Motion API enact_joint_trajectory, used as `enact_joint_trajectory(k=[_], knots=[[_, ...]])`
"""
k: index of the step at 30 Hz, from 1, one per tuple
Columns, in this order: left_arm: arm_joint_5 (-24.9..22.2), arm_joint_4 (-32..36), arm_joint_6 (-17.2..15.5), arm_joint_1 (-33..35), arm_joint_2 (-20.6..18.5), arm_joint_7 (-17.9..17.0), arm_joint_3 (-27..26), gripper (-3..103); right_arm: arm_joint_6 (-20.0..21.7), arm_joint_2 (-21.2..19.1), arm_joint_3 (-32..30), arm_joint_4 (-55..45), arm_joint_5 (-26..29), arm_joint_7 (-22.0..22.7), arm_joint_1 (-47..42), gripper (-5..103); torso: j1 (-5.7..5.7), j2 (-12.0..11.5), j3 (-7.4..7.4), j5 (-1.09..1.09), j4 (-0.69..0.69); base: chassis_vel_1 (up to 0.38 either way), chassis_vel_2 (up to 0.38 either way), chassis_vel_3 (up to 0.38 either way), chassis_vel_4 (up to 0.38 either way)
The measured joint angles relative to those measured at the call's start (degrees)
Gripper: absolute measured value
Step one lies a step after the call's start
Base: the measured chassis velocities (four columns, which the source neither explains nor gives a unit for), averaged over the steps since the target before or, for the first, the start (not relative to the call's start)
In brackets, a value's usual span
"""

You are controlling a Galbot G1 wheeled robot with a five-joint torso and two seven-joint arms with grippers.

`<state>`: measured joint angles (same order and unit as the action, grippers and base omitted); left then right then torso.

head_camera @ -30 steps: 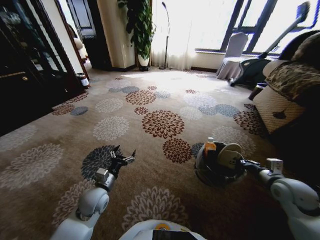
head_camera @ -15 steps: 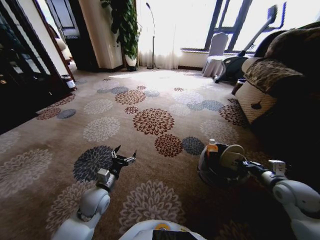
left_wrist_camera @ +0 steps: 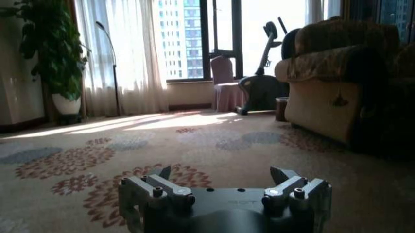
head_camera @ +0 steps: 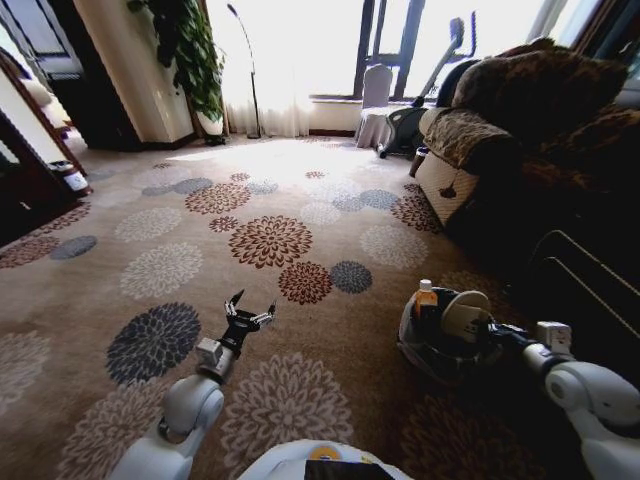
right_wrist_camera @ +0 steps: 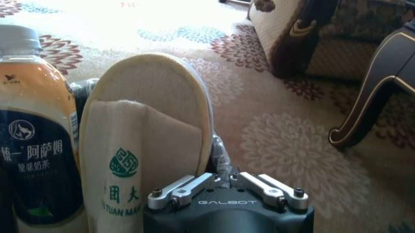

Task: Pick up the trash from the ground and place it into the trash bin.

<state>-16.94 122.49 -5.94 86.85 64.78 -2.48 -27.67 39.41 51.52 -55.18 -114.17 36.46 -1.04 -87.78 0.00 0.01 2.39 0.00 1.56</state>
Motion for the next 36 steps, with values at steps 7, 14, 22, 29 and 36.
enact_joint_trajectory(k=[7,14,22,29,36], knots=[[-0.1,0.0,0.0,0.1,0.0,0.0,-0.2,100,-0.2,0.1,0.1,0.1,0.0,0.0,0.0,0,0.00,0.0,0.00,0.00,-0.01,0.117,-0.105,-0.107,0.112],[0.0,0.0,0.0,0.3,0.4,0.0,0.0,100,-0.9,0.2,0.1,0.4,-0.1,0.0,-0.3,0,0.00,0.0,0.00,-0.03,-0.03,0.216,-0.239,-0.220,0.213],[0.0,-0.1,0.2,0.3,0.5,-0.1,0.0,100,-1.1,0.1,0.0,0.8,-0.1,0.0,-0.4,0,0.00,0.0,0.00,-0.01,-0.01,0.190,-0.193,-0.186,0.191],[0.0,-0.1,0.2,0.3,0.5,-0.1,0.0,100,-1.1,0.1,0.0,0.8,-0.1,0.0,-0.5,0,0.00,0.0,0.00,0.02,-0.04,0.190,-0.208,-0.198,0.207],[0.0,-0.1,0.3,0.4,0.5,-0.1,0.0,100,-1.1,0.1,0.0,0.8,-0.1,0.0,-0.5,0,-0.01,0.0,-0.02,-0.02,-0.03,0.174,-0.155,-0.169,0.159]])
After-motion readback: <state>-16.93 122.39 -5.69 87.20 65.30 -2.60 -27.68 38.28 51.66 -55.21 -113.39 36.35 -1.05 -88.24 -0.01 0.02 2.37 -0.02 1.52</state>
